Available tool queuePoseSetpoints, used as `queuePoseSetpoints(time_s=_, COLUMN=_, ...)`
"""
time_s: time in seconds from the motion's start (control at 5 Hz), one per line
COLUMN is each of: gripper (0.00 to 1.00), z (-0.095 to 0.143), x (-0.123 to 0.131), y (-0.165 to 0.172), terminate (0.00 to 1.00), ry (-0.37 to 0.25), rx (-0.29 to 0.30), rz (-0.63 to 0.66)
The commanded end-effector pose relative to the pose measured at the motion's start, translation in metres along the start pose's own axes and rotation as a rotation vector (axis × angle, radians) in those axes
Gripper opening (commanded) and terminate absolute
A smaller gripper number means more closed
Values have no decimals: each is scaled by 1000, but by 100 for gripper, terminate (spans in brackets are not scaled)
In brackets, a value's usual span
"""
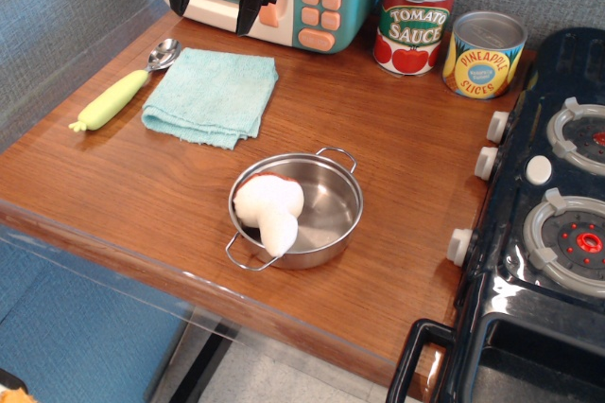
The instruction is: Place the blue cloth next to spoon, and make it in front of microwave.
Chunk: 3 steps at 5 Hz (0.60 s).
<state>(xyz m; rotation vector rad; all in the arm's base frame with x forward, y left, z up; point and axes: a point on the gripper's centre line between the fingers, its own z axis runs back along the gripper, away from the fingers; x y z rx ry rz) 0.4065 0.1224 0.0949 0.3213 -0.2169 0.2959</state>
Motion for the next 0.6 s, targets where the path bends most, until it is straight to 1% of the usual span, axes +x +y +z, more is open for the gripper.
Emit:
queuePoseSetpoints(time_s=0.0, gripper=100, z=24, x=-11, y=21, terminate=0, ry=-8, rx=-59, rz=79)
queuePoseSetpoints(time_s=0.2, gripper=100, z=24, x=-11, y=21, terminate=0, ry=-8, rx=-59, rz=79)
queuePoseSetpoints(time_s=0.4, gripper=100, z=24, x=-11, y=21, terminate=100, ry=-8, rx=-59, rz=79)
